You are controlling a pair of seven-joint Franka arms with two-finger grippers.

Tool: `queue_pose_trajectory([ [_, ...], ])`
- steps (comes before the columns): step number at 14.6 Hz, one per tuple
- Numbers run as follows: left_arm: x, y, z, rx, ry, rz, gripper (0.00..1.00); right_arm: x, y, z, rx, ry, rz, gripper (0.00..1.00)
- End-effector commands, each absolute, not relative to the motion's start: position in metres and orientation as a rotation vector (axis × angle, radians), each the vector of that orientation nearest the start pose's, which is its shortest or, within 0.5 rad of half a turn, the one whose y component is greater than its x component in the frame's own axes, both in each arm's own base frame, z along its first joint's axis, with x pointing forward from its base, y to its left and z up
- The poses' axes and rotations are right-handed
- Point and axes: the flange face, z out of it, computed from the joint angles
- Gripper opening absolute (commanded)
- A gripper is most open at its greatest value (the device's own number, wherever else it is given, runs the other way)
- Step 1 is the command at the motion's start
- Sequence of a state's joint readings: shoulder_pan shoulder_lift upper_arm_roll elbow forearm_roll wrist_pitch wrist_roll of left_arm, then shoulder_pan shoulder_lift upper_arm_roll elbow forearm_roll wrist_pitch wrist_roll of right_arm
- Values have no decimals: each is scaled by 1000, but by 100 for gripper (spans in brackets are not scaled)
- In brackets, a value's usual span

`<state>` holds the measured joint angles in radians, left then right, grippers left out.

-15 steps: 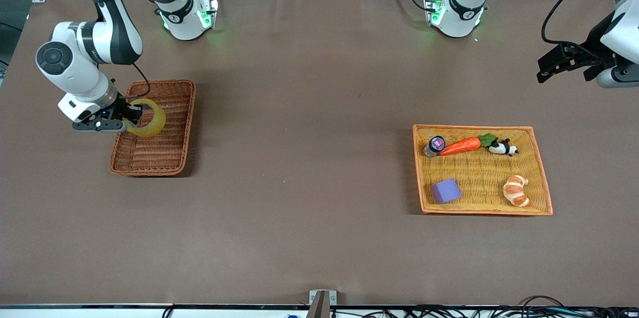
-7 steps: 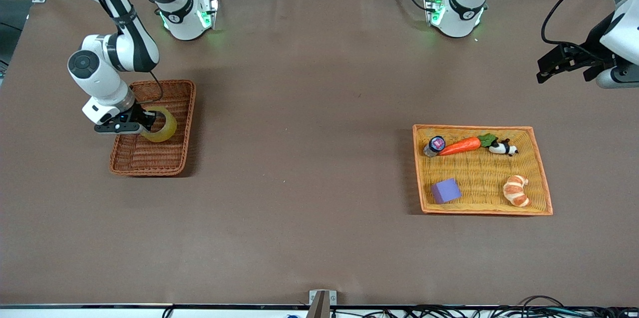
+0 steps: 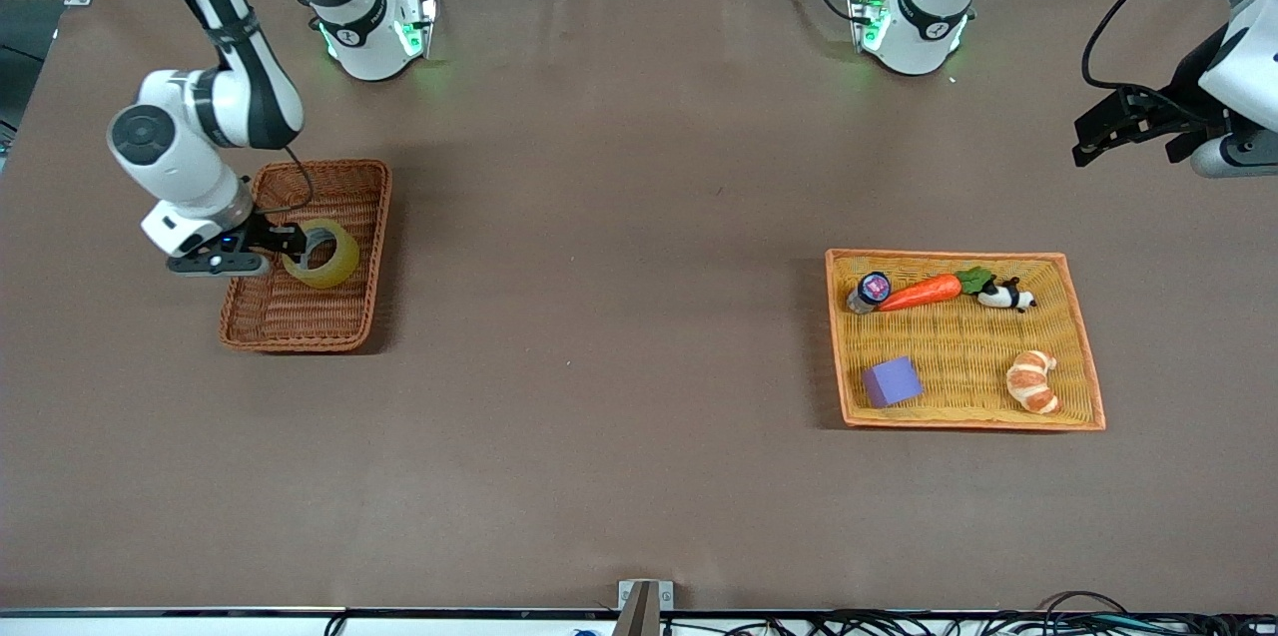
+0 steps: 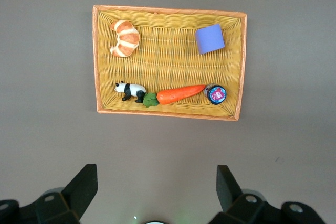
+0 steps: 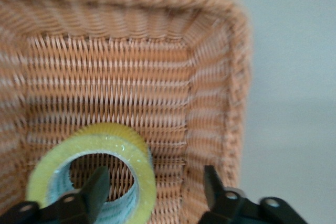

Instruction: Move tape to another basket

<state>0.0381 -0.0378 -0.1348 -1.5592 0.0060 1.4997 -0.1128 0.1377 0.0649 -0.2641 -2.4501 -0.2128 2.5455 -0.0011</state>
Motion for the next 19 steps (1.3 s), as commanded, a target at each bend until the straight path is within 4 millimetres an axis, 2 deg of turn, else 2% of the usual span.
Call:
queue_pose_trajectory([
  [1,532,-51,646,-3146,8,40,100,511,-53,375,-3265,36,-21,100],
  [3,534,-50,644,-3147,11,45,100,531,-52,444,-3194,146,22,100],
  [5,534,-48,644,-3138,7,43,100,546,-45,521,-3170,163,38,100],
  [9,535,-46,644,-3133,-3,45,100,543,-47,611,-3131,190,10,100],
  [10,536,-45,645,-3134,-5,38,100,539,-43,626,-3094,190,20,100],
  [13,537,-48,652,-3136,-5,17,100,535,-35,648,-3073,230,19,100],
  [14,539,-48,652,-3137,-5,14,100,535,-24,655,-3070,245,5,100],
  [16,540,-50,653,-3138,0,9,100,535,-21,673,-3070,246,-18,100],
  [19,540,-51,653,-3137,2,12,100,535,-24,668,-3068,242,38,100],
])
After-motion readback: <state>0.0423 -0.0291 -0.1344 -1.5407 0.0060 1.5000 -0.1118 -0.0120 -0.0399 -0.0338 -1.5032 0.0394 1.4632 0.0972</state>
